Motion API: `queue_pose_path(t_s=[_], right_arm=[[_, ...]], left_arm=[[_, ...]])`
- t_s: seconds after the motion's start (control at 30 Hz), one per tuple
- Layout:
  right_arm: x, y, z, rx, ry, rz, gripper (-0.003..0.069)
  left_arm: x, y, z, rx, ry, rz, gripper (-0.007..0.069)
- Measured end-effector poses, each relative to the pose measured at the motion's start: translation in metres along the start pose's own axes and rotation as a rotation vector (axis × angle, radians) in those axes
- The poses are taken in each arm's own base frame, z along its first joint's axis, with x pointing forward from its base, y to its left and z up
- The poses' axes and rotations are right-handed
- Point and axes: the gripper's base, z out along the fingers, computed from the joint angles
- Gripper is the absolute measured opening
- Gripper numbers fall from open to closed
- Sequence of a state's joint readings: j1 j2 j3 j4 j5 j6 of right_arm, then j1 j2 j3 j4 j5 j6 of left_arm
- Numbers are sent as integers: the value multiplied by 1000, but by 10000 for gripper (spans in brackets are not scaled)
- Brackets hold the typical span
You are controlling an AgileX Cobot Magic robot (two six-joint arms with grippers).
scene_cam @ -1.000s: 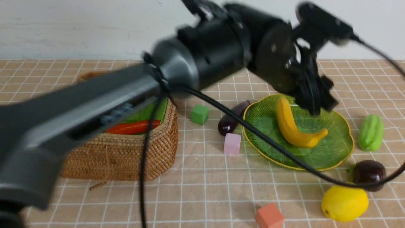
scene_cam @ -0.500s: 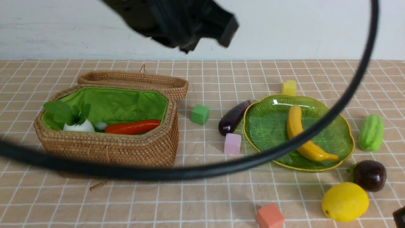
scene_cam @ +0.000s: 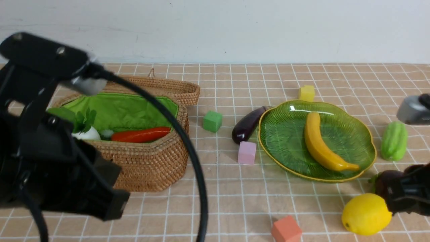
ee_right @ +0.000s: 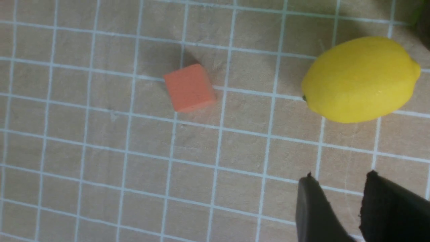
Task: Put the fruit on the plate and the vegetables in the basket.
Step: Grab an eggplant with your right arm and place it in the basket on the left.
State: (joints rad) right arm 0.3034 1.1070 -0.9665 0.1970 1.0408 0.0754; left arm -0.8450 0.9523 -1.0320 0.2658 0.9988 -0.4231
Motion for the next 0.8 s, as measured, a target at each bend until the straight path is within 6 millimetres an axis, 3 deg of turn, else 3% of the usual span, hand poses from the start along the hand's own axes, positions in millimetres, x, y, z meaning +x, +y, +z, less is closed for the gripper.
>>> queue_pose_path(t_s=[0.17,0.23,0.27,0.3,0.4,0.5,0.63,0.67,0.77,0.8], right_arm=[[-51,18,10,-87,-1,-15,231],[-63,24,18,-97,11,-29,230],[-79,36,24,-112,8,-54,228],[-83,41,30,-117,21,-61,227],[-113,79,56,-144,32,-107,231],[-141,101,91,-119,50,-66,262],[-179,113,136,-56,49,53,351],[-180,114,138,-55,46,51,356],[-199,114,185,9,84,141,465],[-203,115,191,10,81,154,486]], left_arm=[[12,7,-14,5,-50,-27,-13],[13,10,-18,3,-68,-33,-13],[15,12,-23,2,-86,-48,-13],[15,13,-25,3,-94,-55,-13],[20,17,-35,1,-112,-76,-13],[23,19,-40,-2,-113,-82,-13],[25,19,-39,-4,-107,-82,-13],[25,19,-38,-4,-106,-82,-13],[32,19,-29,-15,-70,-72,-13],[34,19,-26,-18,-61,-69,-13]])
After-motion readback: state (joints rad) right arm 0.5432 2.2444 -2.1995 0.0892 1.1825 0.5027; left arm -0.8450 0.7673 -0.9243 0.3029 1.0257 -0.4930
